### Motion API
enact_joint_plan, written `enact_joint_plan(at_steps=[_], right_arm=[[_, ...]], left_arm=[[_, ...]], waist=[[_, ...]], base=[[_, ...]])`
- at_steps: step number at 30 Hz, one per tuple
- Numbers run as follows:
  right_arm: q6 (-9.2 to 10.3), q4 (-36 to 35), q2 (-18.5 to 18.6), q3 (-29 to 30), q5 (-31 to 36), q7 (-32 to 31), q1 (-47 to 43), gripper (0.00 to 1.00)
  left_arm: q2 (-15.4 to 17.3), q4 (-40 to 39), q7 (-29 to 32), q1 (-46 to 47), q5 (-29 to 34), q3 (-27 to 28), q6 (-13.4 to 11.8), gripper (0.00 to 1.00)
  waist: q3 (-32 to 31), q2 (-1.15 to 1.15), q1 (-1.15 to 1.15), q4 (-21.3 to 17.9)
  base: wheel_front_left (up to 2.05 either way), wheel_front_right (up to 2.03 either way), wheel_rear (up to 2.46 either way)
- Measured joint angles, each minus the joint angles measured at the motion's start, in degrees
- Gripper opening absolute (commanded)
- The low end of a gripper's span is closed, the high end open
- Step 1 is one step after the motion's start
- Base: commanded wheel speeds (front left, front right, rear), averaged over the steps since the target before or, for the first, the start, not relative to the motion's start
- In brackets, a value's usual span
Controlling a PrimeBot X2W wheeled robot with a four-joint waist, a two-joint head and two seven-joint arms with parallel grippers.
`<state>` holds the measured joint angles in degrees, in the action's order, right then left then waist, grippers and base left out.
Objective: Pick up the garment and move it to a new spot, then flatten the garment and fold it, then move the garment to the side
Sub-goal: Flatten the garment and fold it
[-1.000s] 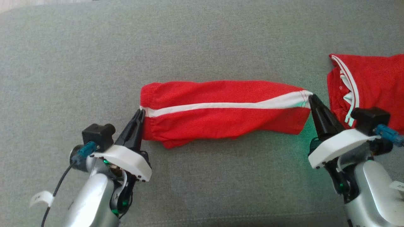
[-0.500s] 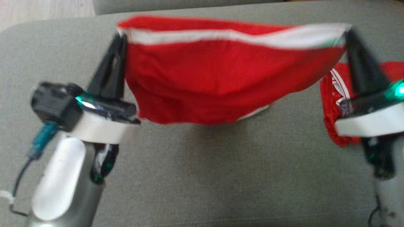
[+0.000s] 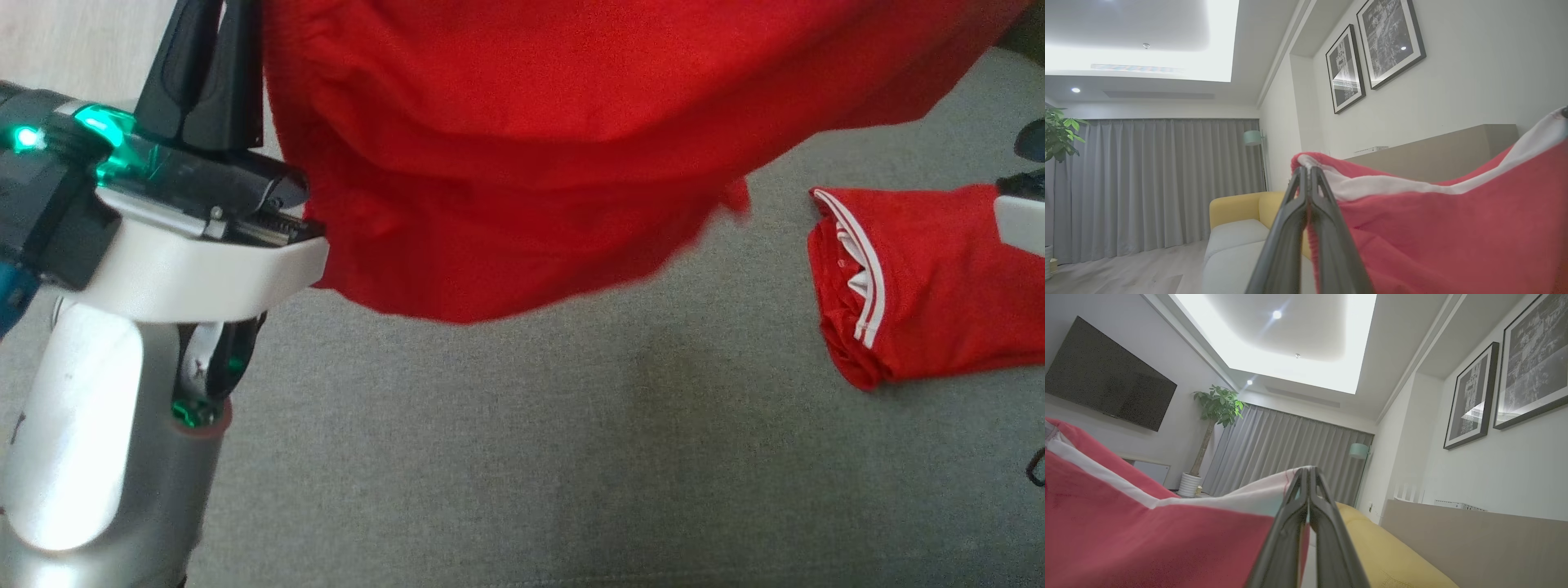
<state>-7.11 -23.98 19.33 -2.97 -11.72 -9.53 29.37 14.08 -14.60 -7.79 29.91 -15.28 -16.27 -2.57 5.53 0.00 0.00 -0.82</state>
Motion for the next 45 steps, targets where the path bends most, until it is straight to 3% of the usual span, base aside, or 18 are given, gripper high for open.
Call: enact_joint_plan(at_steps=[7, 12, 18, 24, 28, 32, 37, 45], right_arm=[[0.00, 1.4, -0.2, -0.1, -1.6, -0.7, 0.8, 0.00], [0.00, 7.8, -1.6, -1.3, -3.9, 0.2, 5.3, 0.00], [0.00, 22.4, -3.4, -5.2, -6.3, 3.9, 19.7, 0.00], [0.00, 40.0, -6.2, -9.8, -7.0, 9.9, 36.4, 0.00], [0.00, 51.9, -9.6, -14.7, -7.9, 12.6, 42.3, 0.00], [0.00, 64.5, -12.2, -20.1, -10.6, 14.2, 42.3, 0.00], [0.00, 71.8, -13.1, -23.0, -13.8, 17.2, 37.9, 0.00], [0.00, 75.8, -13.1, -23.7, -19.6, 22.7, 23.8, 0.00]], left_arm=[[-0.1, 1.8, 1.5, 0.0, -1.2, 0.1, 0.0, 0.00], [-0.8, 7.2, 1.6, 4.1, -2.5, 0.0, 0.2, 0.00], [-2.8, 20.4, 0.4, 18.1, -3.5, 0.1, 2.6, 0.00], [-6.6, 40.6, -2.7, 34.2, -4.1, 0.0, 5.2, 0.00], [-7.6, 53.6, -4.7, 41.6, -4.1, -0.2, 6.5, 0.00], [-9.6, 67.0, -5.9, 41.5, -5.8, -0.2, 7.7, 0.00], [-11.6, 74.1, -6.4, 36.6, -8.4, 0.4, 8.7, 0.00], [-12.3, 69.0, -6.5, 21.7, -10.2, 2.5, 9.5, 0.00]], waist=[[0.4, 0.00, 0.00, 0.1], [2.2, 0.00, 0.00, 0.1], [6.1, 0.00, 0.00, -0.1], [10.5, 0.00, 0.01, 0.3], [12.7, 0.00, 0.01, 0.0], [14.6, 0.00, 0.01, -0.8], [16.8, 0.00, 0.00, -0.7], [17.2, 0.00, 0.00, -0.2]], base=[[0.00, 0.00, 0.00], [0.00, 0.00, 0.00], [0.00, 0.00, 0.00], [0.00, 0.00, 0.00], [0.00, 0.00, 0.00], [0.00, 0.00, 0.00], [0.00, 0.00, 0.00], [0.00, 0.00, 0.00]])
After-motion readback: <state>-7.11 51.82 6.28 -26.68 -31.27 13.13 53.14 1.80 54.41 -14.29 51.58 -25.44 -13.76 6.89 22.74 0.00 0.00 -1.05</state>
